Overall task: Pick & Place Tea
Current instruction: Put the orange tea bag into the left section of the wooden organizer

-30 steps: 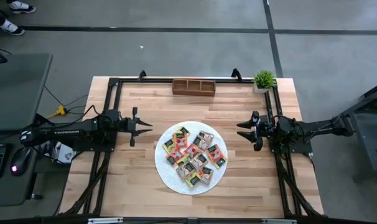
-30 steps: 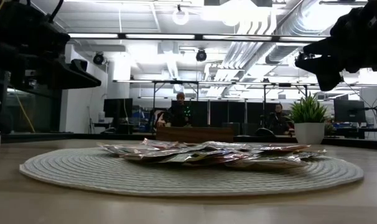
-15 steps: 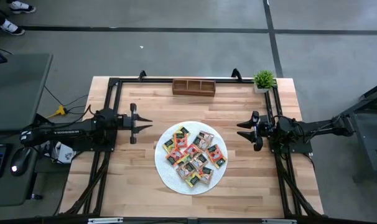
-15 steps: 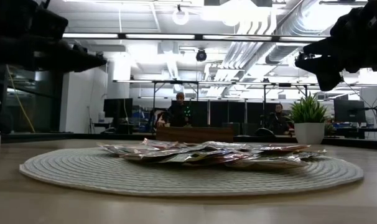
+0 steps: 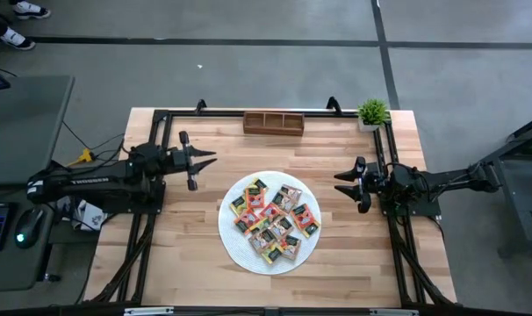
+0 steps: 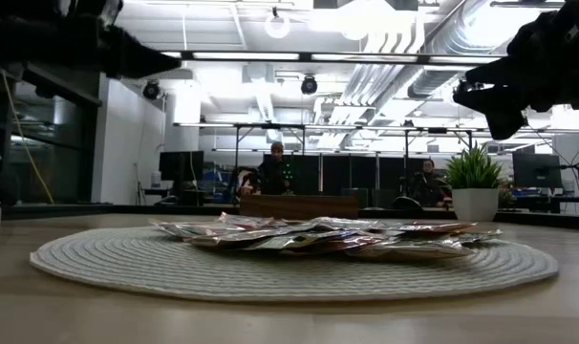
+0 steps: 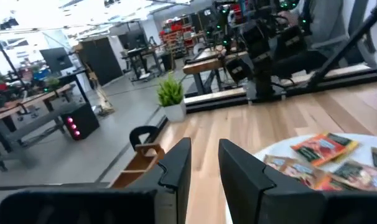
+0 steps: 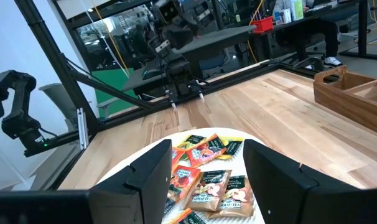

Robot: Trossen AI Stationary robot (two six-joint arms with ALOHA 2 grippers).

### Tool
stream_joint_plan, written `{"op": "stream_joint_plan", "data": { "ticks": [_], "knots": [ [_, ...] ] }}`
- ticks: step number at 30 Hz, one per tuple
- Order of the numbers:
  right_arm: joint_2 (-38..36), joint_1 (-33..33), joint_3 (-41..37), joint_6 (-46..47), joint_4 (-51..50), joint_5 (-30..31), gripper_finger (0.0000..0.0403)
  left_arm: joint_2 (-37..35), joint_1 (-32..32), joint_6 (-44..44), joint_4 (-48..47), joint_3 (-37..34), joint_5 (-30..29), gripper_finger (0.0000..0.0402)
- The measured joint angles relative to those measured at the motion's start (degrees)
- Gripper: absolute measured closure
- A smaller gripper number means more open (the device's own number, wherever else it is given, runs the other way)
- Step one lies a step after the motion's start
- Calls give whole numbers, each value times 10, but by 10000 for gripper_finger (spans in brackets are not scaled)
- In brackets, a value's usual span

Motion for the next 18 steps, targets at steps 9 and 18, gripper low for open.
{"op": "stream_joint_plan", "data": {
  "ticks": [9,18],
  "knots": [
    [0,0,0,0,13,0,208,60,0,0,-19,52,0,321],
    [0,0,0,91,38,-2,208,80,0,0,-15,60,1,321]
  ]
}}
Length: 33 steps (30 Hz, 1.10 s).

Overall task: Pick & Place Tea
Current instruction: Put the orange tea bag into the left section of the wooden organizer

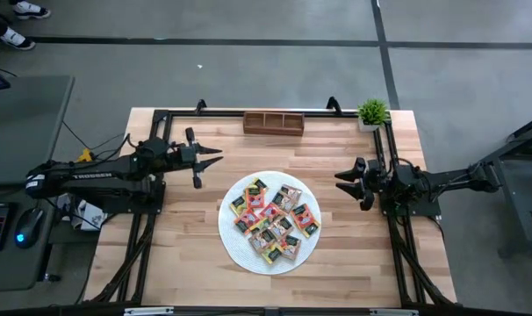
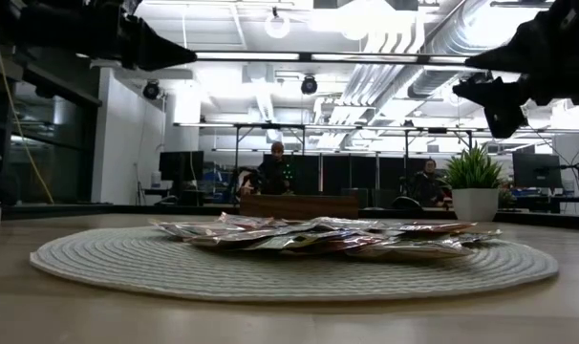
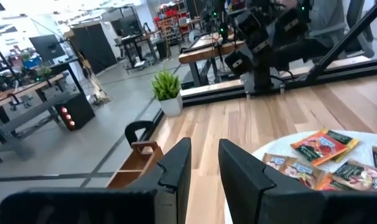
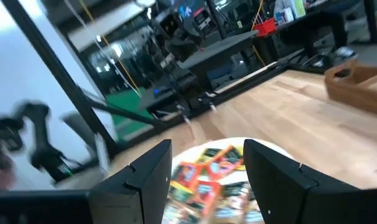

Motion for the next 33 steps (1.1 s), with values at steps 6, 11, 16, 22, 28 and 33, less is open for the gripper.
{"op": "stream_joint_plan", "data": {
  "ticks": [6,11,16,22,28,33],
  "knots": [
    [0,0,0,113,27,4,208,0,0,-4,-2,0,0,321],
    [0,0,0,175,41,12,208,0,0,-4,-2,0,1,321],
    [0,0,3,153,55,63,208,0,0,-4,-7,0,1,321],
    [6,0,49,65,51,90,208,0,0,-5,-16,0,1,321],
    [65,0,150,17,-68,119,208,0,0,-31,-30,0,1,321],
    [160,0,258,9,-199,145,208,0,0,-46,-51,-1,1,321]
  ]
}}
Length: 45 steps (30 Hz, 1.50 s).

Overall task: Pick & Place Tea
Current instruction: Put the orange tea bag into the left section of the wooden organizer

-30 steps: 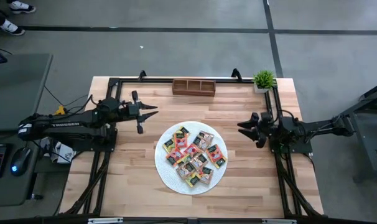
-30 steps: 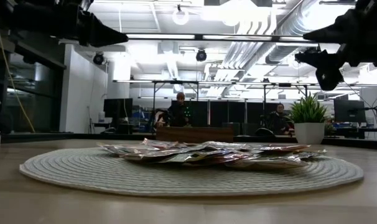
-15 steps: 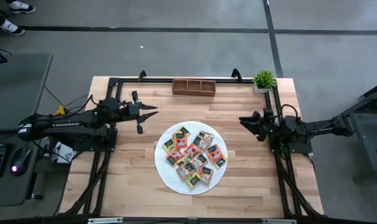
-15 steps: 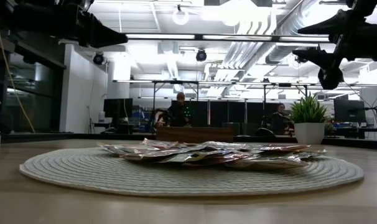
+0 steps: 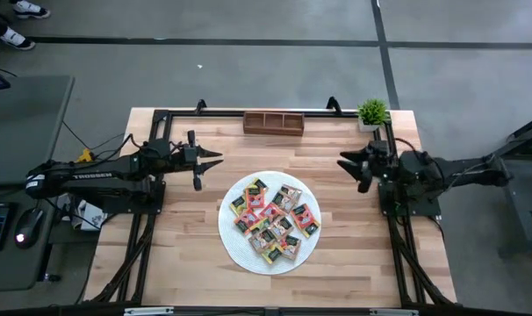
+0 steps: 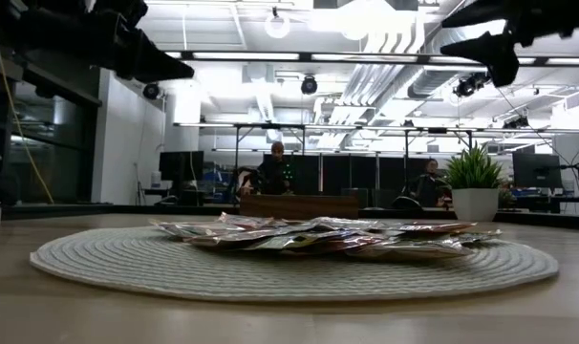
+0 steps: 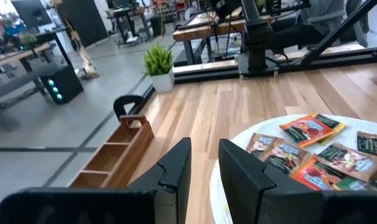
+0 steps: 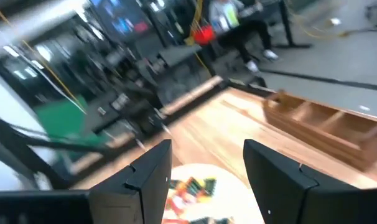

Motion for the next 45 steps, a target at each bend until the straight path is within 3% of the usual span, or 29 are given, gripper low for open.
{"op": "stream_joint_plan", "data": {
  "ticks": [9,20,29,34,40,45],
  "knots": [
    [181,0,151,-21,-134,-5,208,0,0,-113,-38,0,-11,321],
    [383,0,278,-92,-132,-107,208,0,0,-140,-58,0,-12,321],
    [512,-15,317,-76,-93,-131,211,26,0,-139,-78,0,-9,321],
    [575,-15,317,-60,-50,-151,261,63,0,-138,-79,0,11,321],
    [624,-15,317,-75,10,-169,385,126,0,-141,-76,0,32,321],
    [652,-22,317,-116,68,-188,399,172,0,-139,-49,0,55,321]
  ]
}}
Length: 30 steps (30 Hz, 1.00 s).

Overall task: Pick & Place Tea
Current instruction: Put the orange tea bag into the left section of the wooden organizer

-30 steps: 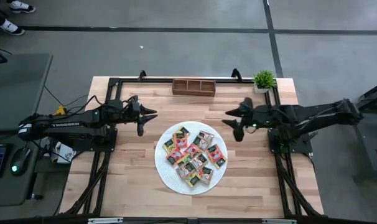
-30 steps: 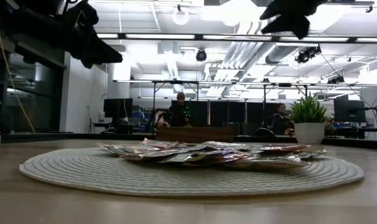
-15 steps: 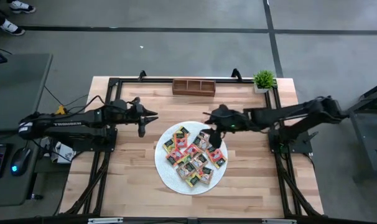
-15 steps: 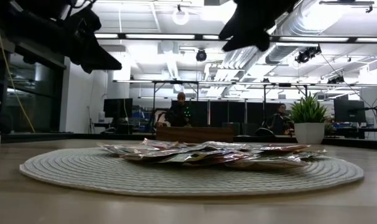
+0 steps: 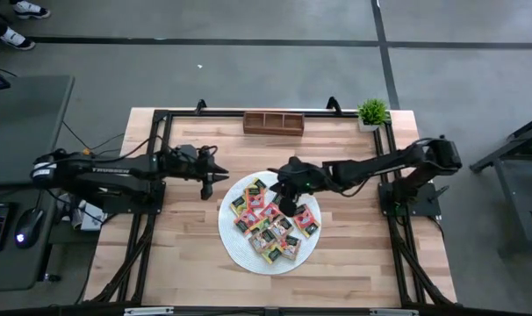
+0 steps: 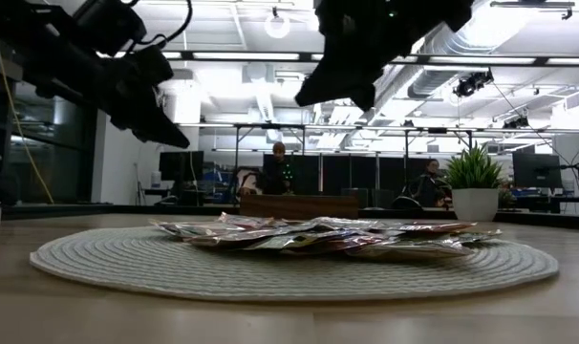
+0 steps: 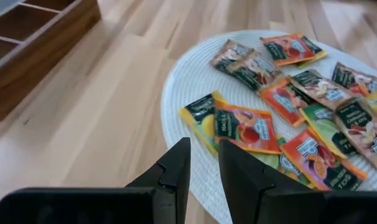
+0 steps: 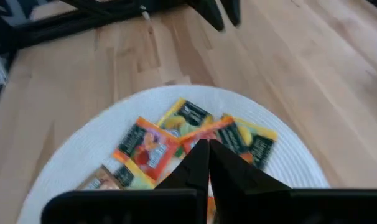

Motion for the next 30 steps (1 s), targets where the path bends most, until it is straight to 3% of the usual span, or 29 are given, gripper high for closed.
{"op": "stream_joint_plan", "data": {
  "ticks": [7,18,26,30],
  "knots": [
    [71,-8,1,1,45,-33,401,57,0,5,71,0,29,321],
    [148,-10,1,42,108,-55,402,110,0,0,107,0,36,321],
    [165,-17,2,44,97,-77,403,121,0,-1,108,0,36,321],
    [166,-23,58,1,1,-98,403,121,0,-2,108,0,36,321]
  ]
}}
